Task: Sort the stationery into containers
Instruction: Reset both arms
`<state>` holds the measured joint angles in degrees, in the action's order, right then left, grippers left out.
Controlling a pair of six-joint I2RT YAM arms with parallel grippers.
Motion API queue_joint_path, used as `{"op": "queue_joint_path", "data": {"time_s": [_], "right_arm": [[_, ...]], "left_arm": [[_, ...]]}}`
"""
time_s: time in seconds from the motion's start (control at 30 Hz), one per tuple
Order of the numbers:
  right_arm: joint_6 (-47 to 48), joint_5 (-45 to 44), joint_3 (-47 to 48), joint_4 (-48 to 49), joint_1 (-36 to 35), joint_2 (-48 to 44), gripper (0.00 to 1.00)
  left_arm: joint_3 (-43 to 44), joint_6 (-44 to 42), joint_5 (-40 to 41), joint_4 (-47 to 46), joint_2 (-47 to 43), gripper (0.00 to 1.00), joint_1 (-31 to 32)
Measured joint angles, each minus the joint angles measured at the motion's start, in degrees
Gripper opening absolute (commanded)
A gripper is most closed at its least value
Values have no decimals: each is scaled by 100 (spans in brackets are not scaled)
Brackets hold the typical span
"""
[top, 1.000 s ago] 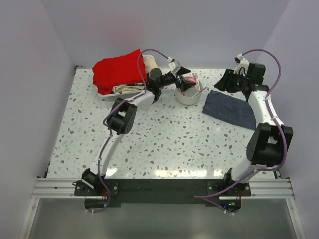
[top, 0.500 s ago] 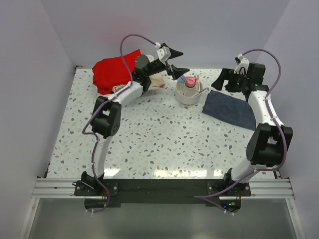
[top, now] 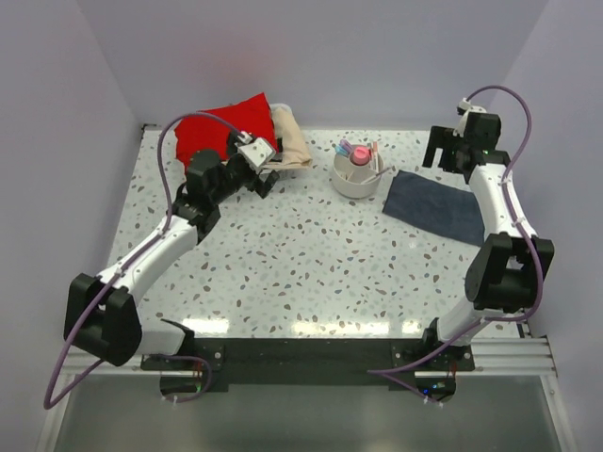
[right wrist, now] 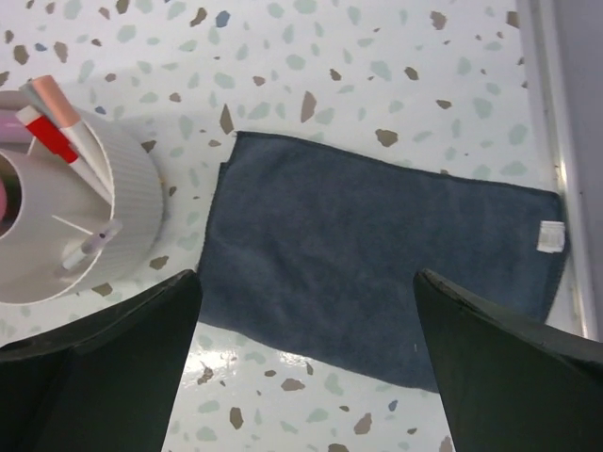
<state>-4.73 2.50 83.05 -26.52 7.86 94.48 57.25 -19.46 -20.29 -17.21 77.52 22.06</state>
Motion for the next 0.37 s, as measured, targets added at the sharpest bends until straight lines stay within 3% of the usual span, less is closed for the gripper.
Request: {"op": "queue_joint_path", "data": {"time_s": [0.17, 0.37], "right_arm": [[35, -612, 144, -487, -37, -2, 99], [142, -566, -382, -566, -35, -219, 99]], "left_arm": [[-280, -24, 981, 1082, -328, 100, -186], [-275, -186, 1467, 1670, -680, 100, -254]]}}
